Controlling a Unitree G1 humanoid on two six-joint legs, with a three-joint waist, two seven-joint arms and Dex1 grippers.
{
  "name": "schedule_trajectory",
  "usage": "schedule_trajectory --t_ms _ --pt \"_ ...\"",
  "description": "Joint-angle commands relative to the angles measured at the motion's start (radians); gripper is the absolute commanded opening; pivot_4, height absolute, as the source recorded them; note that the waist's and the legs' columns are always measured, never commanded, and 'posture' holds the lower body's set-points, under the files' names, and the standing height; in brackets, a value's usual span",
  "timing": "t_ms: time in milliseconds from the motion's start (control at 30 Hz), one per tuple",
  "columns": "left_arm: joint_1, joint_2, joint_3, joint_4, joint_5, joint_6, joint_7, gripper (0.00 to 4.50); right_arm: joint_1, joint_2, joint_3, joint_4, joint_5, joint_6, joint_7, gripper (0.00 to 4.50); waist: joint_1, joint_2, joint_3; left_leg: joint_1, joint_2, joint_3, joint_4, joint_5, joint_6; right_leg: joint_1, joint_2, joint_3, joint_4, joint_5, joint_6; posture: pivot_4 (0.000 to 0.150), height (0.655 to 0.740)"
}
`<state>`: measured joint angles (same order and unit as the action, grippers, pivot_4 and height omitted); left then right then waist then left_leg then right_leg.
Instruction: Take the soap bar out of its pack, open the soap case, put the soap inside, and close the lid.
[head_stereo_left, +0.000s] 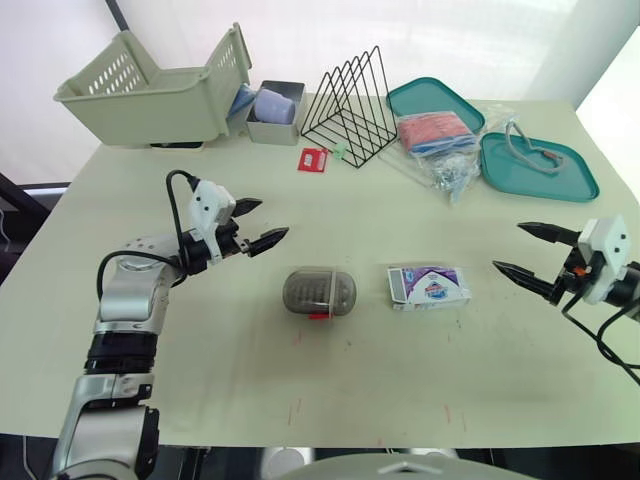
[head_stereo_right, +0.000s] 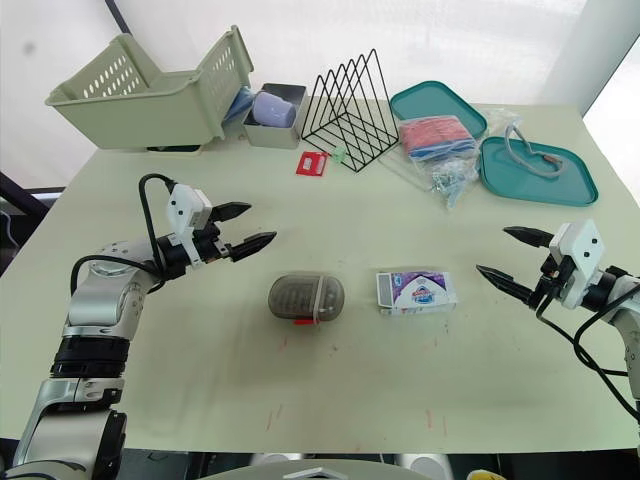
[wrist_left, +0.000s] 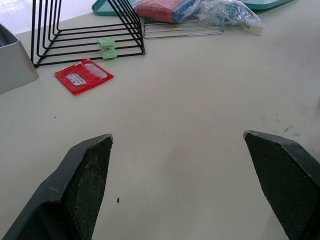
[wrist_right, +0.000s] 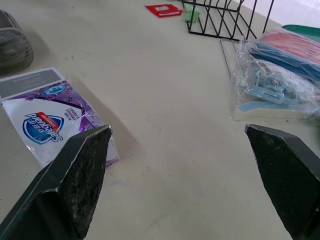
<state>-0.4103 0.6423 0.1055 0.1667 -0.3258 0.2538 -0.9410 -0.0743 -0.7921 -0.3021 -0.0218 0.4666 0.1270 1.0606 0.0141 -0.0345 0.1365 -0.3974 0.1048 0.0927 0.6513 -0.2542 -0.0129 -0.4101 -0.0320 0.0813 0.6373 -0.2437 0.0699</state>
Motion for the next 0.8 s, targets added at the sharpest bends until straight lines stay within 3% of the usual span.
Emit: schedule_trajectory --t_ms 33,667,800 --pt "-0.022 0.002 -0.008 -0.044 -0.003 0.001 -0.005 4.45 -0.003 -0.012 -0.029 -0.025 0.014 -0.006 0.004 4.5 0.0 0.0 0.0 0.0 0.0 0.0 0.0 0.0 0.0 0.0 0.0 0.0 0.0 0.0 0.0 0.15 0.74" --pt "-0.049 -0.005 -0.012 -0.016 -0.029 0.011 -0.058 4.45 -0.009 -0.046 -0.034 -0.013 0.022 -0.01 0.05 4.5 0.0 0.0 0.0 0.0 0.0 0.0 0.0 0.0 0.0 0.0 0.0 0.0 0.0 0.0 0.0 0.15 0.74" --pt "-0.083 -0.006 -0.004 -0.008 -0.077 0.001 -0.135 4.45 -0.039 -0.098 -0.002 -0.033 0.033 0.017 0.124 4.5 0.001 0.0 0.0 0.0 0.0 0.0 0.0 0.0 0.0 0.0 0.0 0.0 0.0 0.0 0.0 0.15 0.74"
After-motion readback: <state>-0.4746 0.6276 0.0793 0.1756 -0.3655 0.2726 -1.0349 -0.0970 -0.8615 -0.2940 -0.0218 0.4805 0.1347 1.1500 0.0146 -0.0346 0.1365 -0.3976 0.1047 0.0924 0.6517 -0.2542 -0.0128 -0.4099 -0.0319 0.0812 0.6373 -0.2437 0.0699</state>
